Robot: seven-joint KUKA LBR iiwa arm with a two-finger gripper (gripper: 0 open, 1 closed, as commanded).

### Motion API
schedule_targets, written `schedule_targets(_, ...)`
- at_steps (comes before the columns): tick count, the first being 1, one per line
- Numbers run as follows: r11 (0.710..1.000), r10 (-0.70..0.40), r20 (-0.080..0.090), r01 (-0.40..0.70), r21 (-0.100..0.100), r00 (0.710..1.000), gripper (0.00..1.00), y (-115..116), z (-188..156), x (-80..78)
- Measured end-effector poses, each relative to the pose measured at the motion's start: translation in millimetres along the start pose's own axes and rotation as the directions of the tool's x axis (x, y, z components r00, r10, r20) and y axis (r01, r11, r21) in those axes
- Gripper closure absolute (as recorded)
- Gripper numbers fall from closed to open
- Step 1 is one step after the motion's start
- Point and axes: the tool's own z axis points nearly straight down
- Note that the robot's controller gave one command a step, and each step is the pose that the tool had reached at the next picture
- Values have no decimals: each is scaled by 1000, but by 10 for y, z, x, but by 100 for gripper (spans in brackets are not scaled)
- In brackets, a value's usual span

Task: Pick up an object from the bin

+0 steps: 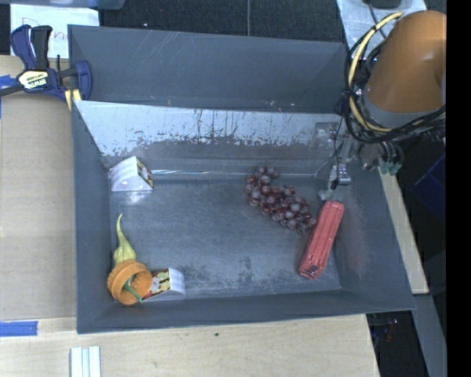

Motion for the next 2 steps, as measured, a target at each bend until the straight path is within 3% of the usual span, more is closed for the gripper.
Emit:
schedule_targets(1, 991, 134, 3, -134, -1, 991, 0, 82, 699, -8)
schedule_targets(2, 981, 194, 9, -194, -1, 981, 0, 232, 770, -3)
